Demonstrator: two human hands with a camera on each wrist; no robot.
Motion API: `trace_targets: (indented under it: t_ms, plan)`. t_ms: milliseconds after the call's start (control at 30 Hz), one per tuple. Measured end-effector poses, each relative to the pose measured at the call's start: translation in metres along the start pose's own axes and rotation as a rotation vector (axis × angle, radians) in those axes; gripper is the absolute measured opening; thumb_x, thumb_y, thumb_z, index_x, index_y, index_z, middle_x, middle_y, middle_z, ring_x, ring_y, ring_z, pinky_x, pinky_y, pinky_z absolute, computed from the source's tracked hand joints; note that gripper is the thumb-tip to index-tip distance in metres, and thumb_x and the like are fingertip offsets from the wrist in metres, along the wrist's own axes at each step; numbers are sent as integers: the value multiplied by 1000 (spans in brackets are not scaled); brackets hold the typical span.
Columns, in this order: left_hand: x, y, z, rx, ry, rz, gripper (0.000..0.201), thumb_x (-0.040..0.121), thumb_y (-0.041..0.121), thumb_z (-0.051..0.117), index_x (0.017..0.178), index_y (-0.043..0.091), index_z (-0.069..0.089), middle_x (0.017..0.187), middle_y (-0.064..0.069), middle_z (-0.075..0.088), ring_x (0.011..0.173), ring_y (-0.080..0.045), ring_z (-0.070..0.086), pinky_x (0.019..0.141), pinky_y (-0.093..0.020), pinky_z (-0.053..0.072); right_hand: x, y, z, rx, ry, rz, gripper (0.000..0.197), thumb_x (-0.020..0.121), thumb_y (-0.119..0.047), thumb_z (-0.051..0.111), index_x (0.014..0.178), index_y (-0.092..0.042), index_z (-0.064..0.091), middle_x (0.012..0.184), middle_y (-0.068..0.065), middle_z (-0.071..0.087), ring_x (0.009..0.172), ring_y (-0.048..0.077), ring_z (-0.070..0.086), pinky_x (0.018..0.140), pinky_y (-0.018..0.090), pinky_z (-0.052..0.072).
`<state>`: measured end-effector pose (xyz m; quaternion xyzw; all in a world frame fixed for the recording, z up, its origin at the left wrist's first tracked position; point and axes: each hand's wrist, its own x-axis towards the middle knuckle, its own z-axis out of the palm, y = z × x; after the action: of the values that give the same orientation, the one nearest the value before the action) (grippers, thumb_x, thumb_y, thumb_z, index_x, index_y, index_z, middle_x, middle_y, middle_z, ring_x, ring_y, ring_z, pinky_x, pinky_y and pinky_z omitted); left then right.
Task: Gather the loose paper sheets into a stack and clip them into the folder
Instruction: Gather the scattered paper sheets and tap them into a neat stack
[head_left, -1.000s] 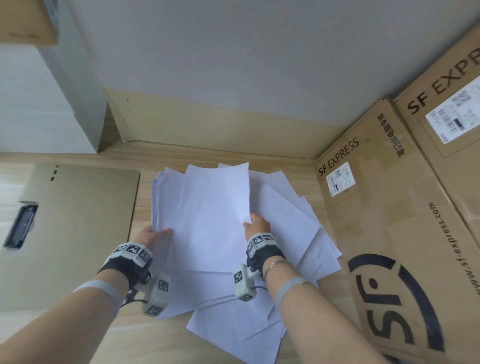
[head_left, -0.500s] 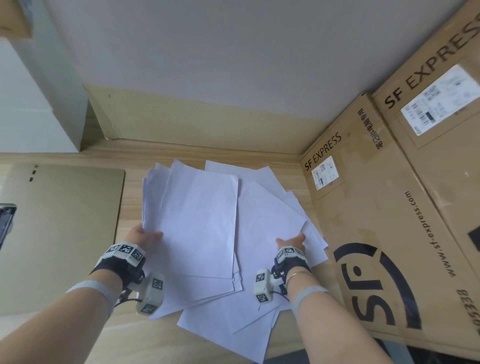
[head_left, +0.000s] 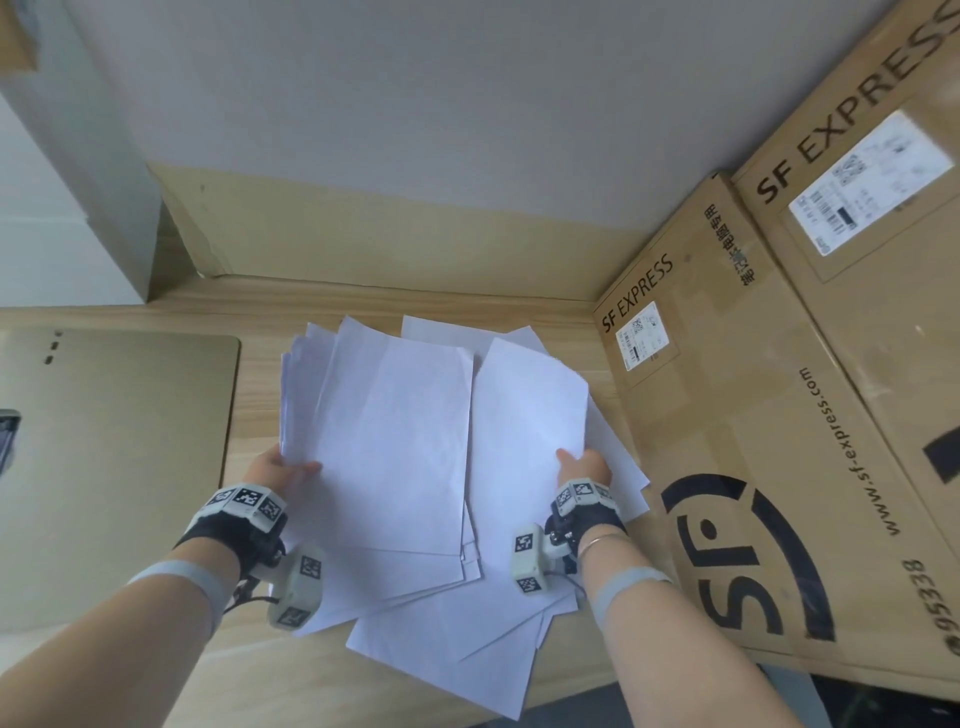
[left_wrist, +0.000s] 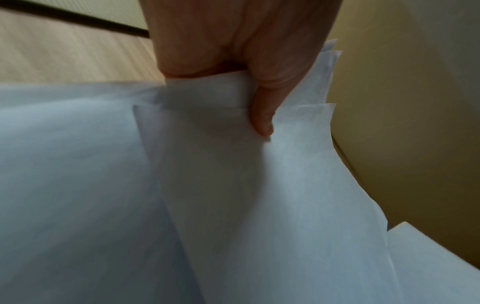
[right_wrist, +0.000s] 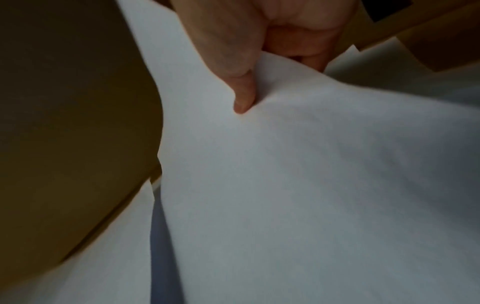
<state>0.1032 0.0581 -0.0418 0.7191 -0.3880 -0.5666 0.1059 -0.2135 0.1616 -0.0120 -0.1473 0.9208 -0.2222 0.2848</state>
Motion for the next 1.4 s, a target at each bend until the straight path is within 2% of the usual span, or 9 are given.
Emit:
trace_targets:
  t_ms: [133,433,600,733,867,1067,1200,1300,1400]
  plan:
    - [-3,1,0,6,8,8,41,86,5,59,125,-4,52,124,-26,59,113,-41,55,90,-38,40,19,-19,-37,196,79,-32,36,91,-18,55,118,6,56,119,21,62,108,34,60,78,29,41]
    - [-3,3,-2,30,-10,15,39,87,2,56,125,-5,52,114,-25,61,90,-28,49,81,-35,38,35,-51,-35,178,19,-139,41,91,-21,57,119,8,53,123,22,60,113,34,58,93,33,43]
    - [0,4,-9,27,-13,7,35,87,-2,53,121,-6,54,73,-8,55,81,-26,52,79,-31,36,40,-60,-37,311,57,-124,46,90,-24,59,122,7,48,124,20,58,113,34,56,94,36,43]
    - [1,5,-11,20,-25,-5,35,87,-1,53,122,-6,54,96,-16,56,89,-28,51,80,-32,38,50,-69,-57,447,113,-118,50,88,-21,60,127,7,45,124,15,56,111,30,56,94,34,42]
    - [3,5,-10,-33,-39,-14,37,86,-3,54,123,-6,54,99,-16,55,91,-29,51,81,-34,39,49,-74,-56,469,71,-156,44,88,-17,60,121,9,51,124,22,58,110,32,58,88,31,43]
    - [7,4,-7,-89,-69,-20,38,87,-9,50,125,-10,50,74,-8,52,74,-25,51,82,-30,33,12,-74,8,13,-198,-251,33,91,-19,53,117,1,60,119,21,63,109,33,60,76,23,36]
    - [5,3,-3,-127,-87,2,40,88,5,57,127,-5,50,92,-15,63,78,-25,55,82,-32,37,-13,-62,67,-67,-257,-296,36,90,-12,54,124,0,54,133,20,49,119,32,52,92,27,41]
    - [7,5,-1,-61,-116,27,51,84,19,66,130,0,50,123,-21,61,102,-35,60,91,-41,46,-33,-62,97,60,-275,-270,52,87,-13,59,136,-8,41,139,15,41,126,30,45,103,33,39]
    - [6,5,-1,40,-142,25,55,77,16,73,125,-2,54,121,-23,62,110,-39,60,97,-44,47,-48,-67,109,180,-360,-284,73,86,-15,62,147,-17,23,149,4,32,136,22,36,109,29,31]
